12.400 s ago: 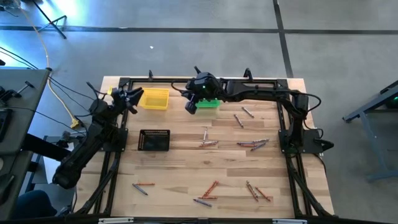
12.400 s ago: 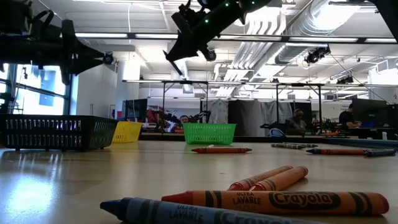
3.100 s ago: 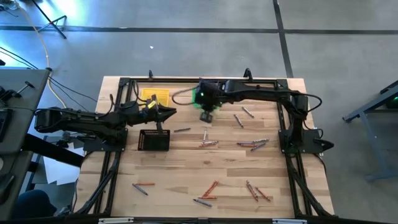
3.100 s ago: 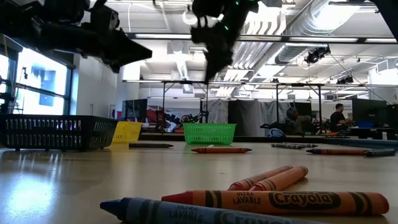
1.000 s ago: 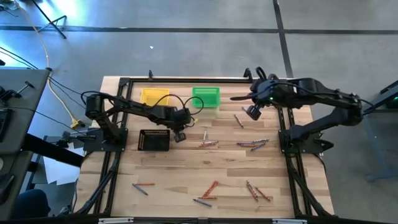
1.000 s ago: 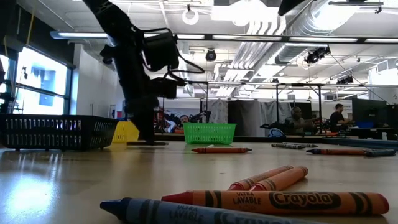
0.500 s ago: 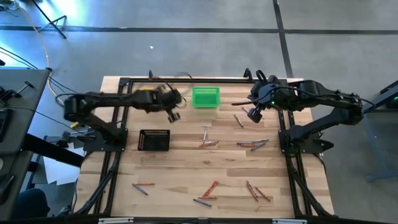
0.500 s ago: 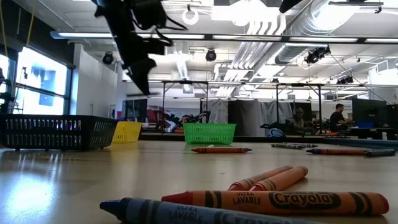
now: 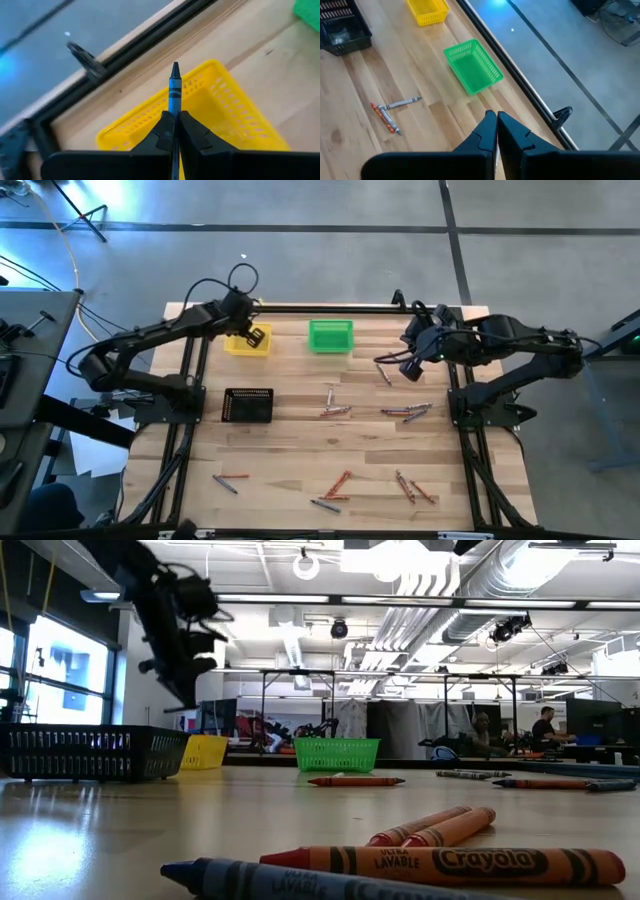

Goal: Sort crayons
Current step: Put the blue crayon into the yellow bin, then put the gray crayon into the green bin

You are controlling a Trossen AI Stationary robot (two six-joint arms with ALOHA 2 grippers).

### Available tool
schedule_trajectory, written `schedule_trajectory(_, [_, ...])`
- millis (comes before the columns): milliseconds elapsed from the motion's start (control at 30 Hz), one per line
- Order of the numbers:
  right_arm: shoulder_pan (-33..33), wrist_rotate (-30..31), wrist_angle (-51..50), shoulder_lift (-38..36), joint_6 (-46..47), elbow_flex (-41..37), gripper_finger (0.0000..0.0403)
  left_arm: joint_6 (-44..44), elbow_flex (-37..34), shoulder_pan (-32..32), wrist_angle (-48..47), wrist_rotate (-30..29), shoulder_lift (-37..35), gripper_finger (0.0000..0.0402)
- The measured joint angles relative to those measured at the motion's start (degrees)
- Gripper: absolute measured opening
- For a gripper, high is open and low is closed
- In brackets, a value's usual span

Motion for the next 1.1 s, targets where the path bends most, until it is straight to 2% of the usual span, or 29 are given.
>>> schedule_trajectory(133, [0.8, 1.5, 0.0, 0.0, 1.2, 0.0, 0.0009, 0.5, -3.8, 3.0, 5.3, 4.5, -0.1, 0.0001])
schedule_trajectory(300, [1.0, 1.9, 0.0, 0.0, 1.9, 0.0, 0.0009, 0.2, -6.2, 3.6, 7.8, 4.6, -0.1, 0.0009])
schedule_trajectory(800, [1.0, 1.8, -0.4, 0.0, 3.4, 0.0, 0.0009, 3.4, -6.0, 2.9, 9.5, 5.5, -0.2, 0.0094])
schedule_trajectory(867, [1.0, 1.8, -0.4, 0.0, 3.5, 0.0, 0.0009, 2.9, -5.2, 2.2, 10.1, 8.5, -0.2, 0.0098])
schedule_trajectory(967, [1.0, 1.7, -0.4, 0.0, 4.1, 0.0, 0.0009, 1.9, -3.7, -0.4, 13.1, 16.5, -0.7, 0.0098])
schedule_trajectory(1100, [1.0, 1.2, -1.1, 0.0, 5.5, 0.0, 0.0009, -0.7, -2.3, -7.1, 19.6, 26.7, -0.7, 0.0093])
